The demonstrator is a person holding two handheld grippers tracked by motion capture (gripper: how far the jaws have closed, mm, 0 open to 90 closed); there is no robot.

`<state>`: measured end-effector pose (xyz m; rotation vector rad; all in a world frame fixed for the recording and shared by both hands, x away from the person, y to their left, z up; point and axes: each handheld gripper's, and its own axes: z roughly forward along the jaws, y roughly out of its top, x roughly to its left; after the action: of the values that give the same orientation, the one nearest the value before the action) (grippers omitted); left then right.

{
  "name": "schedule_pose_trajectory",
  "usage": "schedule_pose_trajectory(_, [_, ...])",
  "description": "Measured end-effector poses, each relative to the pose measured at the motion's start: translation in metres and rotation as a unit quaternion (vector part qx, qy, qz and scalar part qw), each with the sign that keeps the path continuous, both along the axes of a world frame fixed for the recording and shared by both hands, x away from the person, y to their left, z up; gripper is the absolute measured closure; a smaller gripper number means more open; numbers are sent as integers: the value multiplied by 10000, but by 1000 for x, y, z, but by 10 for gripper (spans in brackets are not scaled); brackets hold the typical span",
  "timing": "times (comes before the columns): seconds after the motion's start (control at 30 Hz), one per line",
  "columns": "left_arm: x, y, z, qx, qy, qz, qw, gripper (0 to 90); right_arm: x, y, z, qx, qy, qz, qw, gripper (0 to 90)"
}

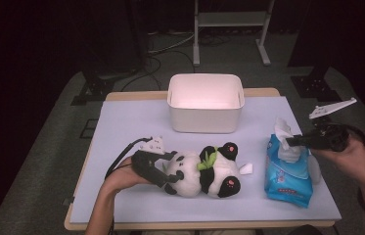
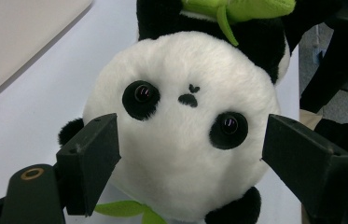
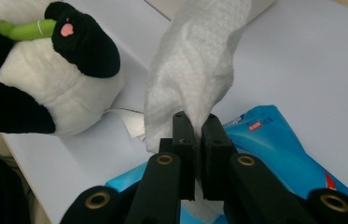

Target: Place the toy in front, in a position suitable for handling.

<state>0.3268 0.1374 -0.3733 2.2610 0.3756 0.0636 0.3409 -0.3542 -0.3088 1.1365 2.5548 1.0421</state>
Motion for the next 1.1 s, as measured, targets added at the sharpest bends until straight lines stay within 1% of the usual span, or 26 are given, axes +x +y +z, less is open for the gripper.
schedule_pose_trajectory(0.17, [0, 1, 0, 7, -4, 3, 10000, 180, -2, 3, 10, 99, -52, 88, 9999, 858])
schedule_pose_trajectory(0.2, [1, 1, -1, 8, 2, 11, 10000, 174, -2, 5, 15, 98, -98, 131, 9998, 857])
schedule_pose_trajectory(0.23, [1, 1, -1, 8, 2, 11, 10000, 174, -2, 5, 15, 98, -98, 131, 9998, 857])
schedule_pose_trajectory(0.27, [1, 1, -1, 17, 8, 8, 10000, 174, -3, 8, 22, 134, -140, 196, 9996, 858])
schedule_pose_trajectory(0.3, [1, 1, -1, 17, 8, 8, 10000, 174, -3, 8, 22, 134, -140, 196, 9996, 858])
schedule_pose_trajectory(0.33, [1, 1, -1, 19, 10, 6, 10000, 174, -3, 10, 25, 148, -153, 234, 9995, 857])
schedule_pose_trajectory(0.43, [0, 1, -1, -1, 23, 21, 10000, 174, -2, 16, 33, 136, -198, 320, 9992, 857])
schedule_pose_trajectory(0.53, [0, 2, -1, 2, 14, 14, 10000, 174, -1, 24, 39, 89, -224, 432, 9988, 857])
schedule_pose_trajectory(0.57, [0, 2, -1, 5, 9, 16, 10000, 174, -1, 27, 41, 83, -203, 468, 9987, 856])
schedule_pose_trajectory(0.6, [0, 2, -1, -2, 14, 22, 10000, 174, 0, 33, 43, 53, -229, 556, 9982, 857])
schedule_pose_trajectory(0.63, [0, 2, -1, -9, 19, 25, 10000, 174, 0, 33, 43, 53, -229, 556, 9982, 857])
schedule_pose_trajectory(0.73, [0, 3, -1, 12, 27, 13, 10000, 173, 1, 44, 46, 21, -235, 680, 9974, 856])
schedule_pose_trajectory(0.8, [1, 4, -2, 9, 35, 28, 10000, 173, 1, 55, 50, -23, -277, 824, 9962, 856])
schedule_pose_trajectory(0.83, [1, 4, -2, 9, 35, 28, 10000, 173, 1, 55, 50, -23, -277, 824, 9962, 856])
schedule_pose_trajectory(0.87, [1, 4, -2, 9, 41, 34, 10000, 173, 1, 62, 52, -36, -289, 918, 9954, 853])
schedule_pose_trajectory(0.9, [1, 4, -2, 5, 41, 37, 10000, 173, 1, 62, 52, -36, -289, 918, 9954, 853])
schedule_pose_trajectory(0.97, [0, 4, -1, 4, 41, 40, 10000, 173, 1, 74, 54, -24, -292, 1079, 9937, 853])
schedule_pose_trajectory(1.03, [0, 5, -1, 23, 33, 34, 10000, 173, 1, 81, 54, -51, -275, 1153, 9929, 853])
schedule_pose_trajectory(1.07, [0, 5, -1, 23, 26, 33, 10000, 173, 1, 81, 54, -51, -275, 1153, 9929, 853])
schedule_pose_trajectory(1.1, [0, 5, -1, 23, 27, 35, 10000, 173, 1, 89, 54, -70, -253, 1260, 9917, 853])
